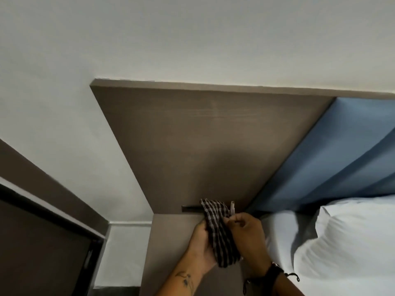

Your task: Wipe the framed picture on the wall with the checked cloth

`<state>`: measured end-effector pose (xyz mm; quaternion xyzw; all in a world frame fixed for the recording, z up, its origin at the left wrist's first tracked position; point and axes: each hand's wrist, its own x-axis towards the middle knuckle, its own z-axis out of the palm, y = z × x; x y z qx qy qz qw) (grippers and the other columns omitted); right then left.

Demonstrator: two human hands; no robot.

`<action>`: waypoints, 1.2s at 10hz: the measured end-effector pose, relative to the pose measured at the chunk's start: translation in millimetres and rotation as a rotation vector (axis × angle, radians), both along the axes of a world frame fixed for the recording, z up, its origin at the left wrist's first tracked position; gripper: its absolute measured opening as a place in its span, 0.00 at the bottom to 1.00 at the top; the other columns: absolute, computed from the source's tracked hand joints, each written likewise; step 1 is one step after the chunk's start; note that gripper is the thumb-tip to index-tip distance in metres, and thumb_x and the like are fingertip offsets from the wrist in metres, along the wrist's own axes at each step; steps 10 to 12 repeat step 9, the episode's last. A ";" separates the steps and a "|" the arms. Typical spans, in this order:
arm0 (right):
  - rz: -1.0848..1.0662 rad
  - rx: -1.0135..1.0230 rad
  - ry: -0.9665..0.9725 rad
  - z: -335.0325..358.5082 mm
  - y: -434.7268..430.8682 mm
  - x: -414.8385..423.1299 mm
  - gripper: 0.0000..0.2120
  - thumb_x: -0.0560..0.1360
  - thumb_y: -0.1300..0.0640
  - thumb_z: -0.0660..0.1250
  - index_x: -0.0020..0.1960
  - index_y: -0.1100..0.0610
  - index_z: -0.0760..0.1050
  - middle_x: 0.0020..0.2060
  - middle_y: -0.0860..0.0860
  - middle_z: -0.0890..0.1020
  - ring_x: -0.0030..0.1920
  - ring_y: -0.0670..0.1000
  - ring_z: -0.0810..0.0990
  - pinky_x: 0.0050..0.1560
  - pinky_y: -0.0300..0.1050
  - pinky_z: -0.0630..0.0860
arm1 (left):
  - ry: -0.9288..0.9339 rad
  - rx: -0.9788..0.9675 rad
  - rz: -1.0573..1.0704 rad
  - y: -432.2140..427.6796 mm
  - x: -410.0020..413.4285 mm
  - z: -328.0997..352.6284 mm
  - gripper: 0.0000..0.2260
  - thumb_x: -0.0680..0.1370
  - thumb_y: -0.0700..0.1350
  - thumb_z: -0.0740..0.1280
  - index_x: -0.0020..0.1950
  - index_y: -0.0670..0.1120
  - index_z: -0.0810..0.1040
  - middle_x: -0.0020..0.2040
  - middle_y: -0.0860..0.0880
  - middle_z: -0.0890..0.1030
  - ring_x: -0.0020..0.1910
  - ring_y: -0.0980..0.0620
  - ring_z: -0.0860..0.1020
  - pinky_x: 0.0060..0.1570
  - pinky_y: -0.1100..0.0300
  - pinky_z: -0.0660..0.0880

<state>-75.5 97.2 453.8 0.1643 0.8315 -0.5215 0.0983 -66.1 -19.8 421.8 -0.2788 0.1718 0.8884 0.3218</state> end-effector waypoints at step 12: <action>0.082 0.241 -0.638 -501.1 115.7 16.2 0.16 0.76 0.65 0.61 0.64 0.60 0.73 0.58 0.56 0.81 0.56 0.59 0.80 0.53 0.40 0.70 | 0.130 -1.415 -0.358 58.7 35.0 -485.4 0.08 0.71 0.39 0.68 0.50 0.43 0.78 0.46 0.48 0.84 0.46 0.52 0.83 0.42 0.52 0.81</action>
